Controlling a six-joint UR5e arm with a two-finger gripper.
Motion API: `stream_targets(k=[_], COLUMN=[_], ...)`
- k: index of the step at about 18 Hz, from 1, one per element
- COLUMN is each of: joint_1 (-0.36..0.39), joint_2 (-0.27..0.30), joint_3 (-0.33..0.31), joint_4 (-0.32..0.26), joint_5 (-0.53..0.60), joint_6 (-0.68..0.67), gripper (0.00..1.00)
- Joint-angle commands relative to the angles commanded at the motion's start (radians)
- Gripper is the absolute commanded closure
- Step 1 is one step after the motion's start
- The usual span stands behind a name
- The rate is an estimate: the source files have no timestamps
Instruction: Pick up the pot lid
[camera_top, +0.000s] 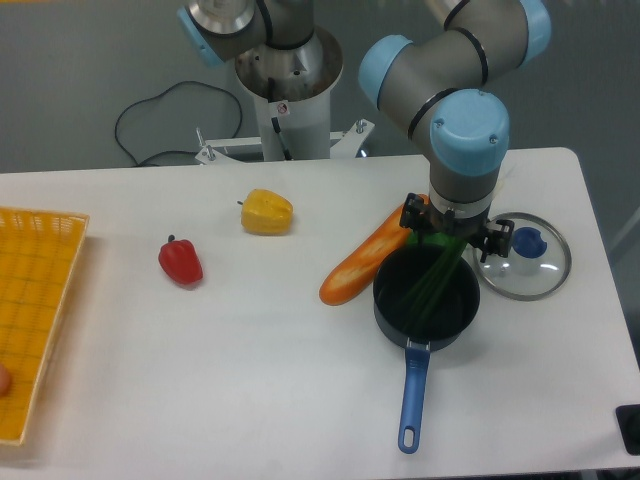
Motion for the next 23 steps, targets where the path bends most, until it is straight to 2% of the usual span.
stream_targets(k=[17, 19, 23], joint_1=[0.029, 0.031, 0.031], joint_2=[0.005, 0.006, 0.006], joint_3=[-0.006, -0.021, -0.051], joint_4=[0.002, 0.003, 0.041], joint_5=[-0.103, -0.103, -0.110], joint_6=[-0.012, -0.011, -0.014], gripper=[0.00, 0.00, 0.00])
